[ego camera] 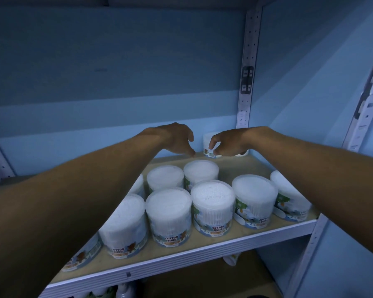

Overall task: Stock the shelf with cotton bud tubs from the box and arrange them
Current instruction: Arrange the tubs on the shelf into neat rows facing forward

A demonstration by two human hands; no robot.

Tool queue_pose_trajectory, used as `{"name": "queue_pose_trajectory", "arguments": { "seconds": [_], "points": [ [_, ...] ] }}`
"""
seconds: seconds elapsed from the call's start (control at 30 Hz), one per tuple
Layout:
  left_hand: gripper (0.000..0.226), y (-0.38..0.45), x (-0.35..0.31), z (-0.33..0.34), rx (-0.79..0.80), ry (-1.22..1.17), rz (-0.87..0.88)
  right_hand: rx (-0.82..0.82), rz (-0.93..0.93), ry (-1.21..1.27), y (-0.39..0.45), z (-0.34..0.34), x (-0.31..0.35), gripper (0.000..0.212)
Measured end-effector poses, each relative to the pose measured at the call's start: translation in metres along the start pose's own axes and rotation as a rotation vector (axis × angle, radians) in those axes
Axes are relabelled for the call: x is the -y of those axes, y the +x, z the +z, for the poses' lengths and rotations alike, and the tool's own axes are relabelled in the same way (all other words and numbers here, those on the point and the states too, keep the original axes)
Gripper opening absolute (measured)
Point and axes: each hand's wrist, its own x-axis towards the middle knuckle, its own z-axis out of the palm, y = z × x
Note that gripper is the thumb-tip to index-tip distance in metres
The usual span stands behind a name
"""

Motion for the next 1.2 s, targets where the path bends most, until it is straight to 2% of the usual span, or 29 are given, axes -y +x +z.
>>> {"name": "queue_pose_trajectory", "arguments": {
  "seconds": [0.17, 0.33, 0.53, 0.67, 0.93, 1.2],
  "points": [
    [0.064, 0.026, -0.015, 0.009, -0.008, -0.009, 0.03, -0.013, 0.037, -0.042, 0.011, 0.006, -0.025, 0.043],
    [0.073, 0.071, -0.026, 0.031, -0.015, -0.024, 0.036, -0.065, 0.072, -0.047, 0.031, 0.017, -0.059, 0.047],
    [0.084, 0.126, -0.036, 0.045, -0.085, 0.011, 0.054, -0.138, 0.162, 0.082, 0.085, 0.021, -0.1, 0.071],
    [0.092, 0.156, -0.044, 0.041, -0.072, 0.054, 0.034, -0.191, 0.172, 0.116, 0.113, 0.012, -0.116, 0.078],
    [0.097, 0.197, -0.049, 0.047, 0.005, 0.126, 0.004, -0.182, 0.162, 0.093, 0.156, 0.014, -0.132, 0.082],
    [0.082, 0.206, -0.054, 0.048, -0.026, 0.059, 0.02, -0.169, 0.141, 0.058, 0.169, 0.02, -0.135, 0.073]
  ]
}}
